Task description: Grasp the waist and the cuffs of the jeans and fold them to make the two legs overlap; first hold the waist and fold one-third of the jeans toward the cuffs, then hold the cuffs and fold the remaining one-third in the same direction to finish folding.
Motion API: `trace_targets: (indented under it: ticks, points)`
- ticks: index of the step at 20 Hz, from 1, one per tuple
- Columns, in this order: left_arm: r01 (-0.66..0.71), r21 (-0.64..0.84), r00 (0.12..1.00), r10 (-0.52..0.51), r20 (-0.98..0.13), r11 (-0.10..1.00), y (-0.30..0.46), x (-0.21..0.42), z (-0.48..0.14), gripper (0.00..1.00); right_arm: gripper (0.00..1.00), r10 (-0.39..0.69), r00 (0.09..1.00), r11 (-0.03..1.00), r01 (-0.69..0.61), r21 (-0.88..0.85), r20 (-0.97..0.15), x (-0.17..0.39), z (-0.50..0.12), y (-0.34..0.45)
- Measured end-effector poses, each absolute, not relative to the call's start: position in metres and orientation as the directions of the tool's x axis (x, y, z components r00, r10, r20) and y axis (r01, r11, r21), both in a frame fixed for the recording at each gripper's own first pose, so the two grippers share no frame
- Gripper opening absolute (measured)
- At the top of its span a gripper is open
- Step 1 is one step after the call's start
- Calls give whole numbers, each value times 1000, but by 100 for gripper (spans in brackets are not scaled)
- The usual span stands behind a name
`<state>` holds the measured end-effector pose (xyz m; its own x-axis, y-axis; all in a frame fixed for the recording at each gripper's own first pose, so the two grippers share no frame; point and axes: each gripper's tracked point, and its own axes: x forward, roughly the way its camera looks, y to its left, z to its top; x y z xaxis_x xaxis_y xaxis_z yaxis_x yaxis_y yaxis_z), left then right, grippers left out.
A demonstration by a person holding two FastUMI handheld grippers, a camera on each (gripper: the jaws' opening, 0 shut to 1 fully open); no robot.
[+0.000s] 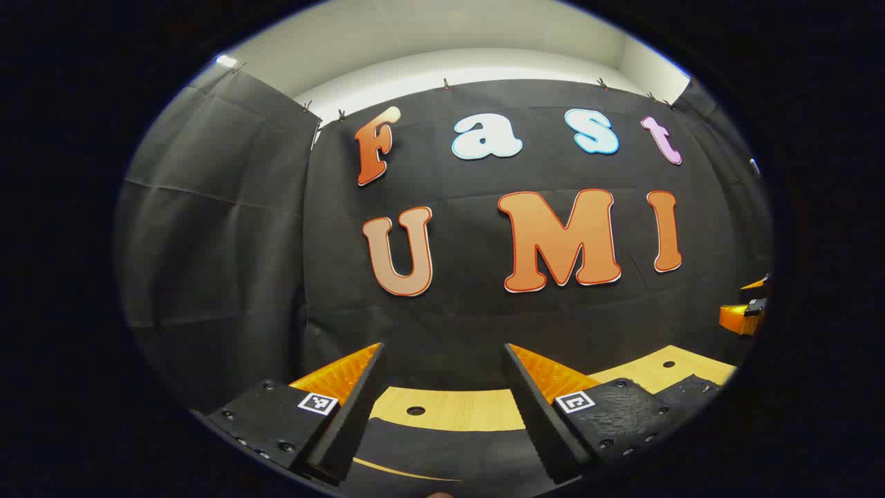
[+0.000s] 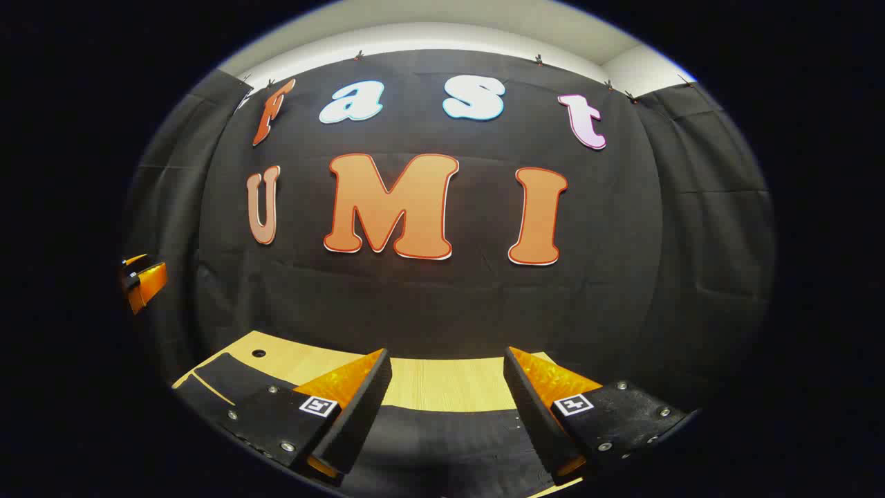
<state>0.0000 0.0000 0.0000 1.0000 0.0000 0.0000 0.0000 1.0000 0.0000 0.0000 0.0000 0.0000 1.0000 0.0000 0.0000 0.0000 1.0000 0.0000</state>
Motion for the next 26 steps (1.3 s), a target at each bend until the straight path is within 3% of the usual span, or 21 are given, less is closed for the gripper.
trace_targets:
  ticks: [18,26]
  points:
    - [35,62,999,-35,4,997,-24,-22,-3,100,98,22,1000,1000,-22,-8,-21,-12,-14,2]
    - [-53,-8,975,50,-215,999,17,-25,-67,99,98,-36,986,999,36,0,-163,-13,-59,-41]
